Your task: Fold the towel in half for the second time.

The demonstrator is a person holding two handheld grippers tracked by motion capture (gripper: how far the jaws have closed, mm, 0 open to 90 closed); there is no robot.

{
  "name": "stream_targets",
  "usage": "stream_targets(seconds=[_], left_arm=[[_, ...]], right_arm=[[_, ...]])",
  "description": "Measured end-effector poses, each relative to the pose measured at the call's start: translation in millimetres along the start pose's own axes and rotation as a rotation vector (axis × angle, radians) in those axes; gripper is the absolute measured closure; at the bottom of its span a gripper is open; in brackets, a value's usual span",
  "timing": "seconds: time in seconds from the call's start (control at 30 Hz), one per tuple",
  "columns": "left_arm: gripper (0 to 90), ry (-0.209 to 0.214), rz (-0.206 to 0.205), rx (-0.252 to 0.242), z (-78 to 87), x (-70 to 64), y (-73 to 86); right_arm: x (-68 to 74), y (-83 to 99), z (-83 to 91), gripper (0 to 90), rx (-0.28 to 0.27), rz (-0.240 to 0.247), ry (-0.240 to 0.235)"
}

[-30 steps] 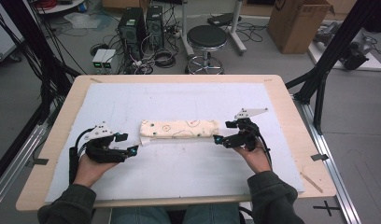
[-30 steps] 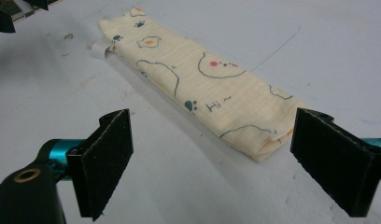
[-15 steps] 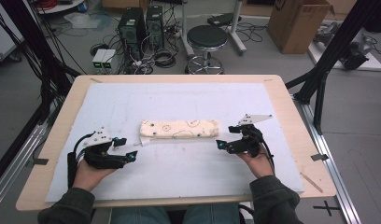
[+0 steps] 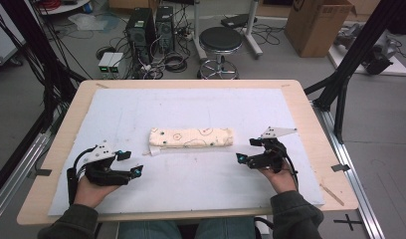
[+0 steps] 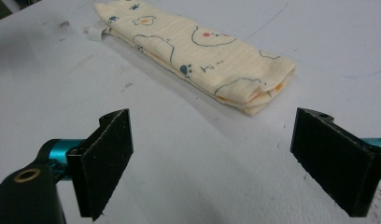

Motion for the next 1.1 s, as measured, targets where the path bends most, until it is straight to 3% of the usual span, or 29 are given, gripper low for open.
stream_targets(seconds=[0.43,1.1], left_arm=[[27.5,-0.014,-0.012,0.010,7.9,-5.5,9.9],[26.9,-0.029,-0.018,0.011,17.6,-11.7,20.8]], right_arm=[[4.3,14.6,14.2,12.3,-0.023,0.006,0.020],[12.9,44.2,28.4,12.2,0.007,-0.004,0.047]])
Point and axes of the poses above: each handheld gripper's, and its own axes: z roughly backward along the jaws, y roughly out of its underside, x roughly to its left, the point moved 4 cm from there along -z, roughly forward along the jaws, and after that the axes turned 8 degrees about x, right-handed, at the moved point
